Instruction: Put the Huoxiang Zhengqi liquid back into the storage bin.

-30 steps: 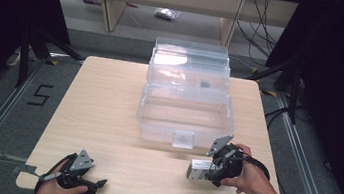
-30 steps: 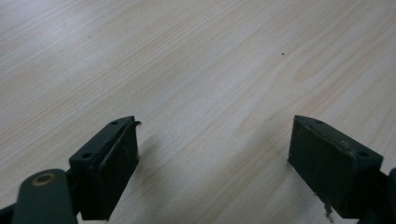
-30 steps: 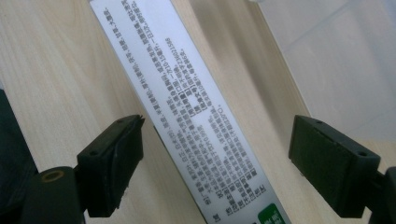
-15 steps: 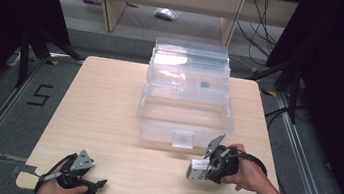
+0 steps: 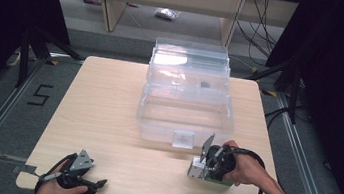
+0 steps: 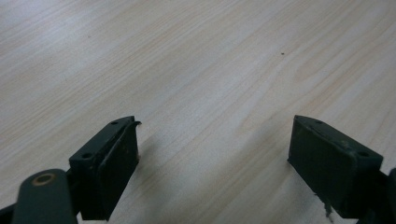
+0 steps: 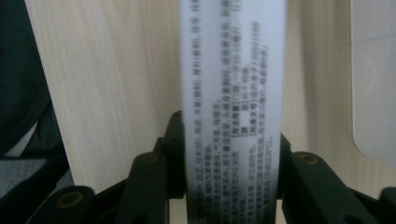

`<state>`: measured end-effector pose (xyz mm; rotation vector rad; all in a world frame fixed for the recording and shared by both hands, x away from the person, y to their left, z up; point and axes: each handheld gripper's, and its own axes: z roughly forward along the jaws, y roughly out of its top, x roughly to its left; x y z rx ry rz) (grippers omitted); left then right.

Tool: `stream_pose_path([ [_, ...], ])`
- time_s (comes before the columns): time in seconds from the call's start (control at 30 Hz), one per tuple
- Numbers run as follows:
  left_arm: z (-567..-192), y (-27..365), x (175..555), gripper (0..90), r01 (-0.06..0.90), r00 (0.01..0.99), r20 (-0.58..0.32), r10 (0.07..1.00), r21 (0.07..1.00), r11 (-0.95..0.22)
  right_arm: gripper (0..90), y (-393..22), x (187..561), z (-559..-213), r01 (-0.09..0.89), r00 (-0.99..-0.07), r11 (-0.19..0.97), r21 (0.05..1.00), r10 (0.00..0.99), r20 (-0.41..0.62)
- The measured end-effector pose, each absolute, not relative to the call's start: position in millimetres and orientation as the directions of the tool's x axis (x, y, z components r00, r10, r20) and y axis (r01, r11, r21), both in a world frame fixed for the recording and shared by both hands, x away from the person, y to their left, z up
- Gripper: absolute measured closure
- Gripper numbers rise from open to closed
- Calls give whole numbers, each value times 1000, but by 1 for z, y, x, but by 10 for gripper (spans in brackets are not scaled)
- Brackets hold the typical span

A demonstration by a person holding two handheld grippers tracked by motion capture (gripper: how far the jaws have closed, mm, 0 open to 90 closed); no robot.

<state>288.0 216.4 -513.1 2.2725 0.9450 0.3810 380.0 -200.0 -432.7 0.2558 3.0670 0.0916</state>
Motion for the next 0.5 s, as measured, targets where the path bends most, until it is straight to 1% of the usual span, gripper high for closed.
stream_pose_path([
  [0.1, -513, 216, 288, 155, 530, 699, 22, 715, 656, -538, 650, -199, 379, -430, 144, -987, 988, 49, 147, -65],
  [0.13, -513, 217, 289, 154, 522, 705, 30, 709, 655, -547, 650, -199, 377, -428, 184, -980, 982, 49, 187, -65],
  [0.17, -513, 217, 289, 154, 523, 704, 29, 710, 655, -546, 650, -199, 378, -426, 169, -983, 984, 57, 173, -63],
  [0.23, -513, 216, 289, 154, 523, 704, 29, 709, 655, -546, 650, -199, 378, -418, 187, -980, 980, 67, 191, -59],
  [0.33, -513, 217, 289, 154, 523, 704, 29, 710, 655, -546, 650, -199, 380, -407, 176, -981, 980, 90, 183, -67],
  [0.37, -513, 217, 289, 155, 523, 704, 29, 710, 655, -546, 650, -199, 382, -404, 159, -984, 983, 95, 165, -65],
  [0.4, -513, 217, 289, 154, 522, 704, 30, 710, 655, -546, 650, -199, 381, -400, 170, -982, 980, 98, 177, -64],
  [0.47, -513, 217, 289, 155, 521, 705, 30, 709, 656, -546, 649, -198, 386, -394, 131, -987, 984, 124, 141, -77],
  [0.5, -513, 216, 288, 155, 528, 700, 23, 714, 656, -539, 649, -197, 385, -385, 156, -983, 979, 128, 167, -80],
])
